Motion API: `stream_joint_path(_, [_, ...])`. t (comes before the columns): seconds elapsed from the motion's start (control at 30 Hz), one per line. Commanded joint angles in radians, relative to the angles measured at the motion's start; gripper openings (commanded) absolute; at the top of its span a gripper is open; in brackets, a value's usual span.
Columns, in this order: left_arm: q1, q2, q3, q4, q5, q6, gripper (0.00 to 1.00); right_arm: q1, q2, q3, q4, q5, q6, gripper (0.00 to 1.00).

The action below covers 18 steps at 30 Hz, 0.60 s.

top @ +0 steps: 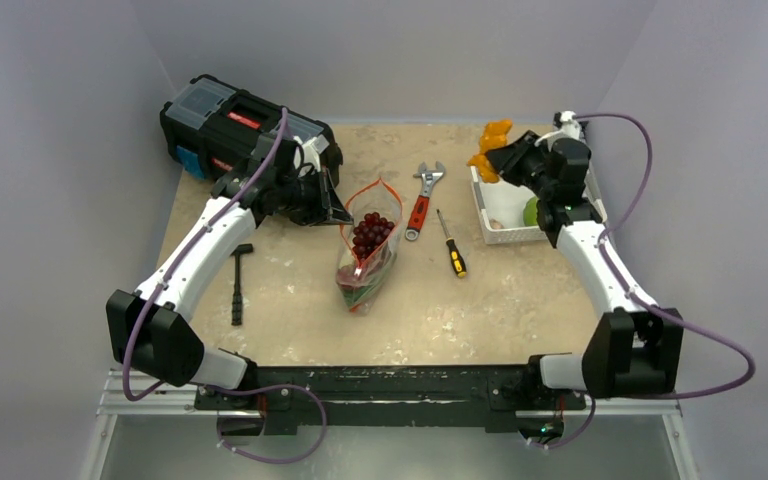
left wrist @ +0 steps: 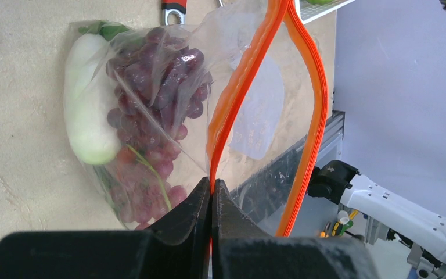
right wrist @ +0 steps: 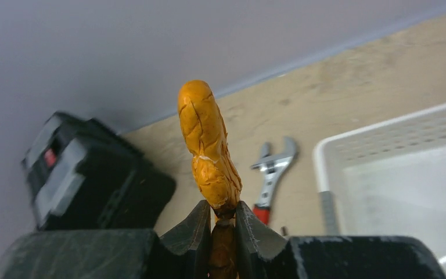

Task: Place the food in the zip-top bag and seal the zipper
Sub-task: Place the fake vegetable in the zipper food storage bag.

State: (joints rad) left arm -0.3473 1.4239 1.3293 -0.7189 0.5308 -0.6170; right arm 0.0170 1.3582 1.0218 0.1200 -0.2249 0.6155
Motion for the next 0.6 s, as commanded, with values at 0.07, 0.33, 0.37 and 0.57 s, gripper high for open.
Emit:
stream_joint_path(0.07, [0.003, -0.018, 0.026, 0.038, 0.001, 0.009, 0.0, 0.18, -0.132, 0.049, -0.096, -0.176, -0.065, 0.0])
stream_joint_path(0.33, [0.002, -0.032, 0.025, 0.043, -0.008, 0.016, 0.0, 0.34, -0.093, 0.245, -0.35, -0.305, 0.009, 0.0])
stream_joint_path(0.37, [0.002, -0.032, 0.027, 0.043, -0.008, 0.018, 0.0, 0.345, -0.067, 0.282, -0.407, -0.325, 0.032, 0.0])
stream_joint_path(0.57, [0.002, -0.028, 0.027, 0.044, -0.003, 0.018, 0.0, 0.434, 0.077, 0.446, -0.654, -0.366, 0.223, 0.01])
